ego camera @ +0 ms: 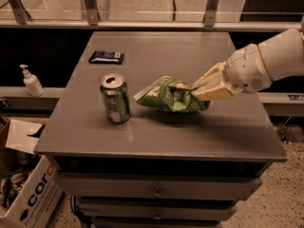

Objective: Move green jalapeno chip bag near green can

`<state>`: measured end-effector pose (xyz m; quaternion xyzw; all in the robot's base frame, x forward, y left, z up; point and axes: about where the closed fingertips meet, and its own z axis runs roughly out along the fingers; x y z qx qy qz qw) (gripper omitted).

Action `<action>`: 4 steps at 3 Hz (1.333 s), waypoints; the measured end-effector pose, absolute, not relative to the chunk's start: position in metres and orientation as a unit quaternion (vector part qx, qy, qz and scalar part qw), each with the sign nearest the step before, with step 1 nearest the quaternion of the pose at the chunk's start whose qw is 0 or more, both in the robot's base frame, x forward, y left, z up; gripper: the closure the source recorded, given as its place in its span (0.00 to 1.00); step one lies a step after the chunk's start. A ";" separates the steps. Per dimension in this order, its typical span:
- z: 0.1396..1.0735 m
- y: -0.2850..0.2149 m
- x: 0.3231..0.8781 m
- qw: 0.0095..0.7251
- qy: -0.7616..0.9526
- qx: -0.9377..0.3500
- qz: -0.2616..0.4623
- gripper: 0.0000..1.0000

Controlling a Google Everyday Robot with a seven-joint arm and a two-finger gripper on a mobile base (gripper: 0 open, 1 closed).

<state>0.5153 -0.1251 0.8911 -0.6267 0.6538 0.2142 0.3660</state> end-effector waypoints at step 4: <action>0.887 -0.080 0.474 0.319 0.599 -0.692 0.246 1.00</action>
Offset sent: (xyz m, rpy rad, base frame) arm -0.0454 0.0333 -0.0053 -0.0422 0.0307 0.1744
